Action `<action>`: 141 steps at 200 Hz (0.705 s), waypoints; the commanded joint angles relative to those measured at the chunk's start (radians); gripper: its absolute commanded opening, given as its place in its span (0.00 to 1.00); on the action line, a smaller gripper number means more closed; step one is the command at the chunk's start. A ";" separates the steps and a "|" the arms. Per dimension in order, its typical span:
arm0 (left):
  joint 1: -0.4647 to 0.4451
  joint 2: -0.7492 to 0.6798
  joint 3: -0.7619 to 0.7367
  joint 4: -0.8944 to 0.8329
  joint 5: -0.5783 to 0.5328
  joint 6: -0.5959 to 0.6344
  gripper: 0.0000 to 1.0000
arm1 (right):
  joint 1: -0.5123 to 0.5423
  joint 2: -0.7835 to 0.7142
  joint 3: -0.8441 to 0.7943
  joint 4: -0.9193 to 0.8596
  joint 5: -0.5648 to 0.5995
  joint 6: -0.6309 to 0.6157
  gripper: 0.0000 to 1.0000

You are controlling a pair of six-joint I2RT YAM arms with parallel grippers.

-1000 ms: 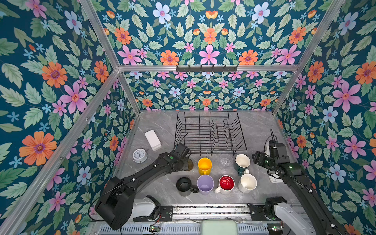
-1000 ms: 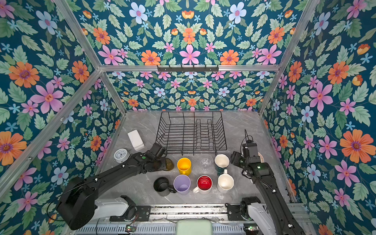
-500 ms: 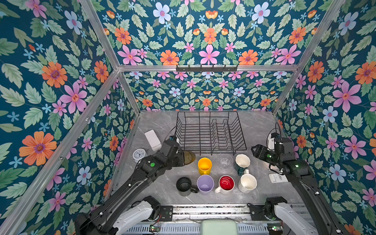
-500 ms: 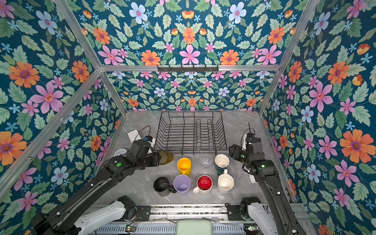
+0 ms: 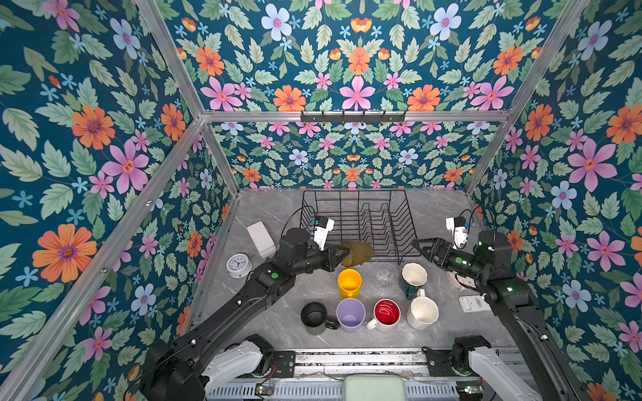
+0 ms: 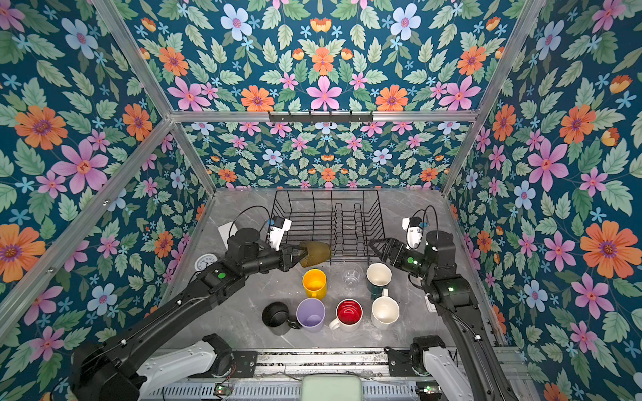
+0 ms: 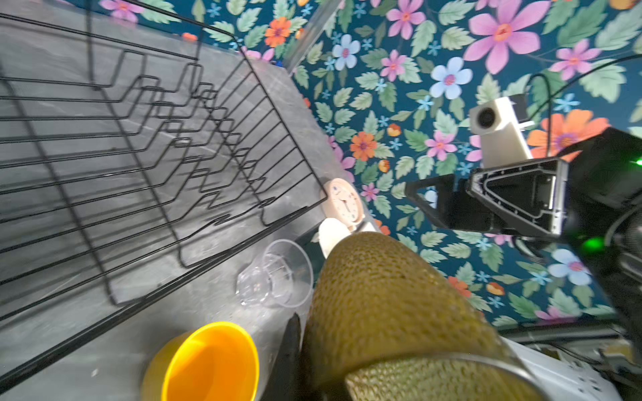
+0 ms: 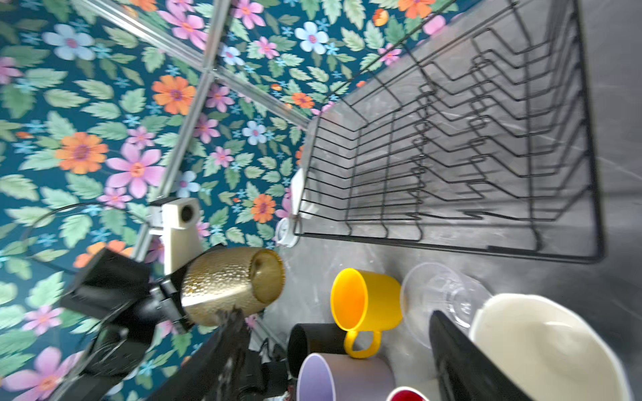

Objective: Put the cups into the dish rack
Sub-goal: 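Carry the glass toward the right gripper while the right gripper reaches to meet it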

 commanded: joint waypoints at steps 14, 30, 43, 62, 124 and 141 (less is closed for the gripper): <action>0.001 0.064 -0.016 0.334 0.191 -0.097 0.00 | 0.002 -0.015 -0.032 0.238 -0.170 0.128 0.87; 0.001 0.084 -0.018 0.367 0.208 -0.110 0.00 | 0.008 -0.012 -0.036 0.265 -0.187 0.149 0.89; 0.001 0.097 -0.022 0.390 0.216 -0.116 0.00 | 0.017 -0.005 -0.036 0.292 -0.195 0.165 0.89; 0.001 0.119 -0.028 0.448 0.238 -0.140 0.00 | 0.025 0.010 -0.033 0.311 -0.203 0.179 0.89; 0.001 0.187 -0.036 0.584 0.287 -0.222 0.00 | 0.087 0.053 -0.024 0.342 -0.184 0.188 0.89; 0.001 0.191 -0.037 0.593 0.290 -0.229 0.00 | 0.140 0.081 -0.014 0.334 -0.156 0.172 0.89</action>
